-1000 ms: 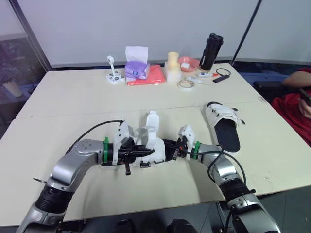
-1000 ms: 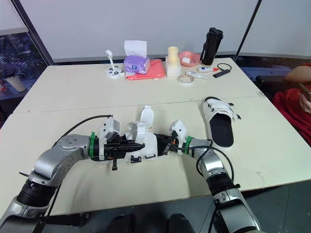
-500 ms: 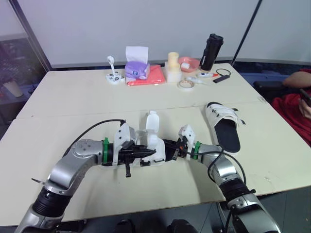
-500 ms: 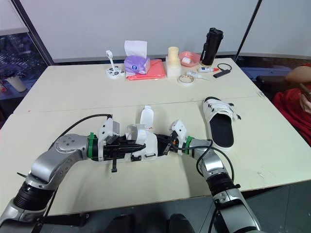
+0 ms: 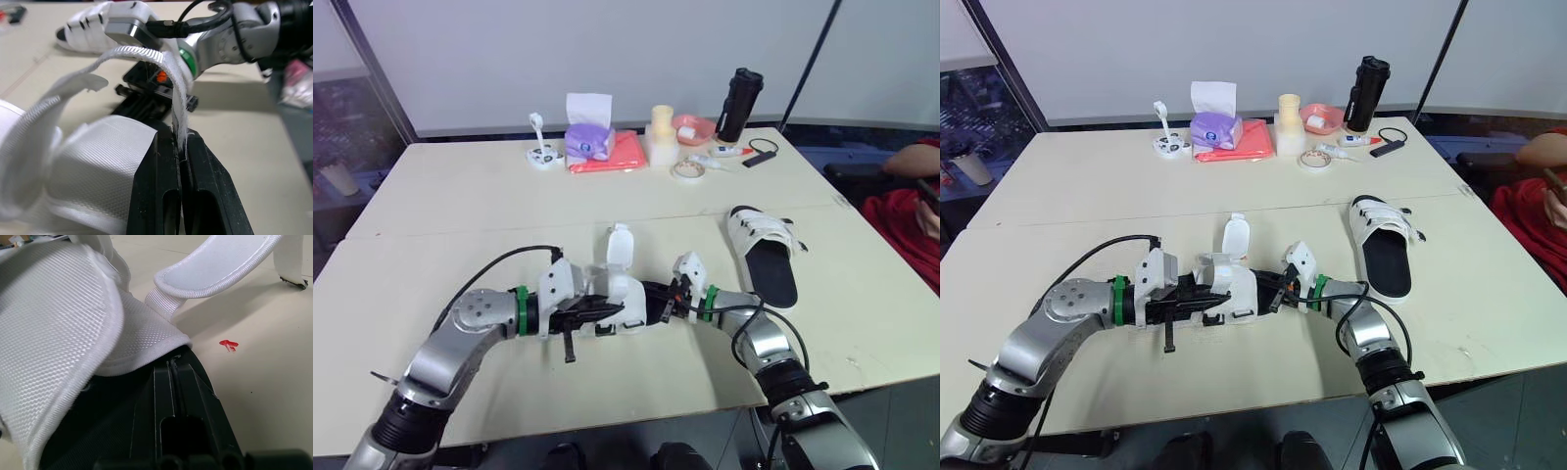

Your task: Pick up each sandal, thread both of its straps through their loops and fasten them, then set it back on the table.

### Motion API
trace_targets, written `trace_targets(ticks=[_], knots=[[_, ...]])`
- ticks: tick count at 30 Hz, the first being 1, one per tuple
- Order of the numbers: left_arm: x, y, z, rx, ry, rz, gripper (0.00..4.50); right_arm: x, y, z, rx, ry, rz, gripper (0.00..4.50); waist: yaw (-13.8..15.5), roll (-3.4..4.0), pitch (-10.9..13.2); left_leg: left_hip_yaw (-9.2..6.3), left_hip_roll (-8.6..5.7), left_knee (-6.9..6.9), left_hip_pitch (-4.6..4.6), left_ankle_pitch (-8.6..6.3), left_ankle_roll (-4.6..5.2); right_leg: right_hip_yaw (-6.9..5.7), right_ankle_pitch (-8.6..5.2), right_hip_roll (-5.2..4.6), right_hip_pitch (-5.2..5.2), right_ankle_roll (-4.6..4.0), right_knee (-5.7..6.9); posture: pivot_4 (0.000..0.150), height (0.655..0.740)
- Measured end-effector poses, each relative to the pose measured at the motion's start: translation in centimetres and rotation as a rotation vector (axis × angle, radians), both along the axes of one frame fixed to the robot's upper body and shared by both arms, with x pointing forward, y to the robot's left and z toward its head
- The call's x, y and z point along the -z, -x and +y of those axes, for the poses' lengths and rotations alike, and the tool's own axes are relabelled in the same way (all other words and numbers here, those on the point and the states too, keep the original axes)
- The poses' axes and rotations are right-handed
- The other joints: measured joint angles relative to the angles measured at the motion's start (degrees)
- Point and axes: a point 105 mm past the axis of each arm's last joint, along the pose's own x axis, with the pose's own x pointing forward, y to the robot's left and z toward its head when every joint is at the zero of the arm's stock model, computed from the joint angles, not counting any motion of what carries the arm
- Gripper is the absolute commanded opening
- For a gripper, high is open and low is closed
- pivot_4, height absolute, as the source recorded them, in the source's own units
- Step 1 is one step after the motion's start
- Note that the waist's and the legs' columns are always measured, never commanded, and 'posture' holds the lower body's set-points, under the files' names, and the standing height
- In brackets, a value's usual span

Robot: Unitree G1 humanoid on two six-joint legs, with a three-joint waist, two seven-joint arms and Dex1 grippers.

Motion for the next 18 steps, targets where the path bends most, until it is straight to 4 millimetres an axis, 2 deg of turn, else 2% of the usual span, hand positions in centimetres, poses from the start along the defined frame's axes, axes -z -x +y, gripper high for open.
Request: trace_targets(ticks=[9,18], knots=[[0.47,0.3,-0.11,0.027,-0.022,-0.086,0.06,0.0,0.0,-0.01,0.0,0.0,0.0,0.0,0.0,0.04,-0.02,0.01,0.0,-0.05,-0.04,0.0,0.0,0.0,0.0,-0.04,-0.03,-0.01,-0.01,0.15,0.74],[-0.31,0.0,-0.82,0.009,0.008,-0.177,0.06,0.0,-0.01,-0.02,0.001,0.0,0.0,0.0,0.0,0.04,-0.04,0.02,0.0,-0.05,-0.05,0.01,0.01,-0.01,0.0,-0.04,-0.03,-0.01,-0.02,0.15,0.74]])
